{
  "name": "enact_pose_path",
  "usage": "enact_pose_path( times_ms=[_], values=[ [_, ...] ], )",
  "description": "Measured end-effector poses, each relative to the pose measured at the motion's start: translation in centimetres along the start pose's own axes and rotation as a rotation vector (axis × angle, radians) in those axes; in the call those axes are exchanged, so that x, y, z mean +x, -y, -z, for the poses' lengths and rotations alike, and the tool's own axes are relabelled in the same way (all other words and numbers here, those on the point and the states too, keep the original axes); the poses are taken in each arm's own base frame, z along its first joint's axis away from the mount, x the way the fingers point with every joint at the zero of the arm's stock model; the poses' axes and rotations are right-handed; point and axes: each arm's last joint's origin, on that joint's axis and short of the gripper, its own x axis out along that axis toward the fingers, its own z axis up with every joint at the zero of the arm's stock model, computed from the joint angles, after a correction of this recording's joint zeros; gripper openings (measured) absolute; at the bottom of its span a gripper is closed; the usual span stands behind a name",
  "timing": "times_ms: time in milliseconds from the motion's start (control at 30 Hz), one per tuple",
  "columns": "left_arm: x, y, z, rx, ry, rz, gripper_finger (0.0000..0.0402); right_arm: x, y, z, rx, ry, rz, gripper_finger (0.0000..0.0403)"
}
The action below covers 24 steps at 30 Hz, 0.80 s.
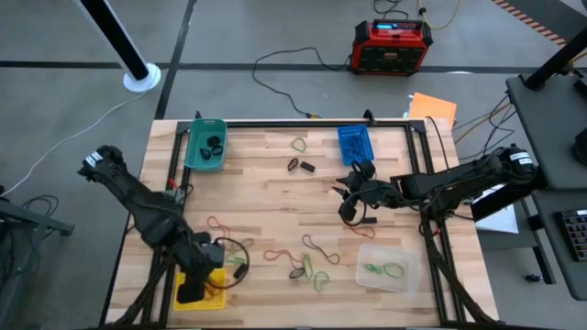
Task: Sort rubber bands into baskets
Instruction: Put the red rubber band into the yellow basket, then put the thick black rubber band into the light blue bin
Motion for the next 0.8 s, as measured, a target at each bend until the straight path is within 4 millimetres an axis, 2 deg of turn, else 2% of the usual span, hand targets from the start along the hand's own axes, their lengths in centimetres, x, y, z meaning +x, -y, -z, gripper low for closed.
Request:
enact_pose_path(
  times_ms=[233, 433, 600, 800],
  values=[
    [4.2, -1.3, 1.3, -0.163, -0.164, -0.048, 0.0000, 0.0, 0.0, 0.0, 0.000, 0.000, 0.000, 0.0112],
    [7.3, -2.6, 1.4, -0.237, -0.185, -0.099, 0.0000, 0.0, 0.0, 0.0, 0.000, -0.002, -0.007, 0.0116],
    [8.6, -2.9, 1.3, -0.328, -0.238, -0.148, 0.0012, 0.0, 0.0, 0.0, 0.000, -0.002, -0.008, 0.0121],
    [8.8, -2.9, 1.3, -0.338, -0.226, -0.160, 0.0048, 0.0, 0.0, 0.0, 0.000, -0.002, -0.008, 0.0122]
  ],
)
